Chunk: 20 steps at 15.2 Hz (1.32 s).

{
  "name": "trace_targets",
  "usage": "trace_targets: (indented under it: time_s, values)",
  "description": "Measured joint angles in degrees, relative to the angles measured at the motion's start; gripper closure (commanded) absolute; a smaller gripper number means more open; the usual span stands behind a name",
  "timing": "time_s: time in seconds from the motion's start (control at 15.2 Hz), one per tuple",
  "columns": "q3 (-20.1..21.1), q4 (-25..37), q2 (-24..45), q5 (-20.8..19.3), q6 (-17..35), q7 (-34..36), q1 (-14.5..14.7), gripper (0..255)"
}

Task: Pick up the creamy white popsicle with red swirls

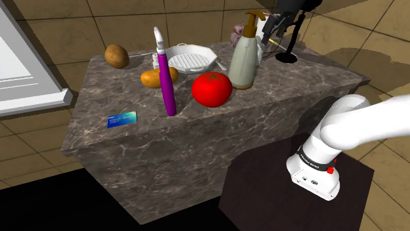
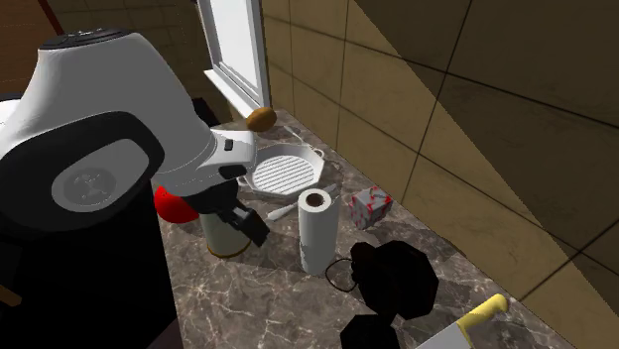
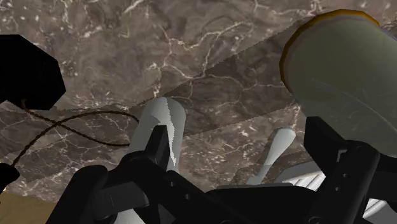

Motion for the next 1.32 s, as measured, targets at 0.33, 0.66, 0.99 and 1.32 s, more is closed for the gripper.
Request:
trace_targets:
  time_s: [0.33,0.66,0.99,1.32]
  values:
    - [-3.0,6.5,7.6,-0.2,-1.1,-3.5,0.0,0]
    - [-7.9,17.7,20.7,0.5,-3.0,-9.6,0.3,0]
    - [-12.2,32.5,35.0,2.9,-7.8,-16.2,0.1,0]
    - [-15.7,51.1,51.5,7.4,-14.7,-23.0,-1.9,0]
